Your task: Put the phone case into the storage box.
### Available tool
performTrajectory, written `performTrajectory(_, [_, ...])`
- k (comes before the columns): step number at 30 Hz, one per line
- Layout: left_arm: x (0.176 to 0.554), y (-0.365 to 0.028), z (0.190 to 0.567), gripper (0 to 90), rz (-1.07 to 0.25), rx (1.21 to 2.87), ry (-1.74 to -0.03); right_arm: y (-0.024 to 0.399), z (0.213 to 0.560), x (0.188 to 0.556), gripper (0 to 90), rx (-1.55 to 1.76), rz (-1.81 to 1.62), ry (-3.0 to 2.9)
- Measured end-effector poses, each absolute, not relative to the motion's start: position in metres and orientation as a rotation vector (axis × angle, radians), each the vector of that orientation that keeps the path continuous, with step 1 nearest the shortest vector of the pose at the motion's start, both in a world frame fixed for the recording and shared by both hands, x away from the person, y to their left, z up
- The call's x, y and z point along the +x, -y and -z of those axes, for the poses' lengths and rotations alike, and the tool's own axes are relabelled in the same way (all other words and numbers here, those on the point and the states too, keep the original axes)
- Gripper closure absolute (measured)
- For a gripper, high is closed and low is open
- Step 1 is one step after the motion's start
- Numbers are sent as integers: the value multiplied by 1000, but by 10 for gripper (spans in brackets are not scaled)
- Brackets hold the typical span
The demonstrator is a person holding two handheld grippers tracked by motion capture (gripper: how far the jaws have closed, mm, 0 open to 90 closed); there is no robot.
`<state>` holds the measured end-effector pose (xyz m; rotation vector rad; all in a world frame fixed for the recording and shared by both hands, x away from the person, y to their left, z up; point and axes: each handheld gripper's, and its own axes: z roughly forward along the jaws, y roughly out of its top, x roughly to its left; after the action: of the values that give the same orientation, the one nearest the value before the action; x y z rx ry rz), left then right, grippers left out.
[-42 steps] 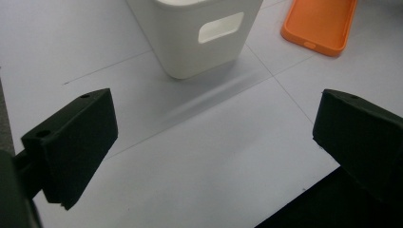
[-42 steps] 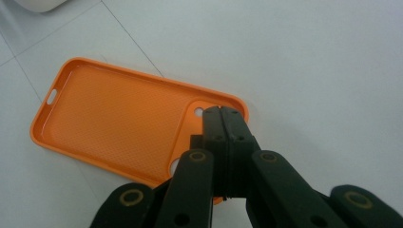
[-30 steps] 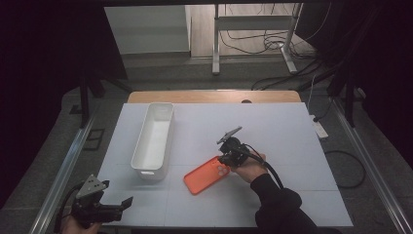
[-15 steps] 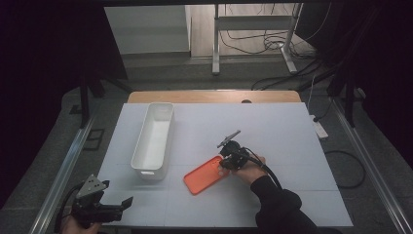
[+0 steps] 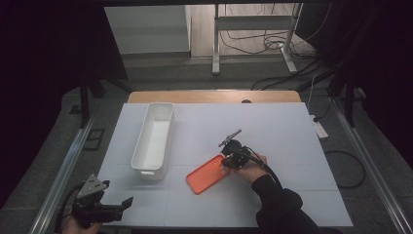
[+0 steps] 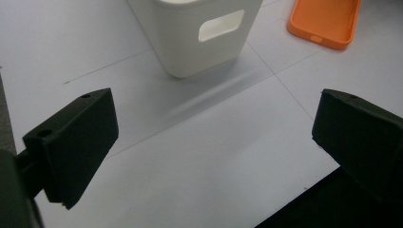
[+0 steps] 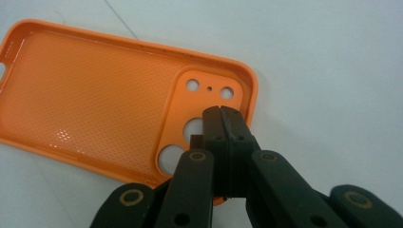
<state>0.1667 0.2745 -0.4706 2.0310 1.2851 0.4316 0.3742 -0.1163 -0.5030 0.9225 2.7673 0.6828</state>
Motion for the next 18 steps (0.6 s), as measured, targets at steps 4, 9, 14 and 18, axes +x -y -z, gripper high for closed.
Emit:
performTrajectory(4, [167, -274, 471, 23, -431, 2033, -1284, 121, 503, 379, 892, 940, -683, -2753])
performTrajectory(9, [167, -274, 471, 23, -431, 2035, -1286, 128, 502, 386, 892, 967, -684, -2739])
performTrajectory(14, [167, -274, 471, 24, -431, 2037, -1286, 132, 502, 391, 892, 982, -687, -2727])
performTrajectory(18, [167, -274, 471, 24, -431, 2038, -1286, 135, 503, 397, 892, 994, -704, -2721])
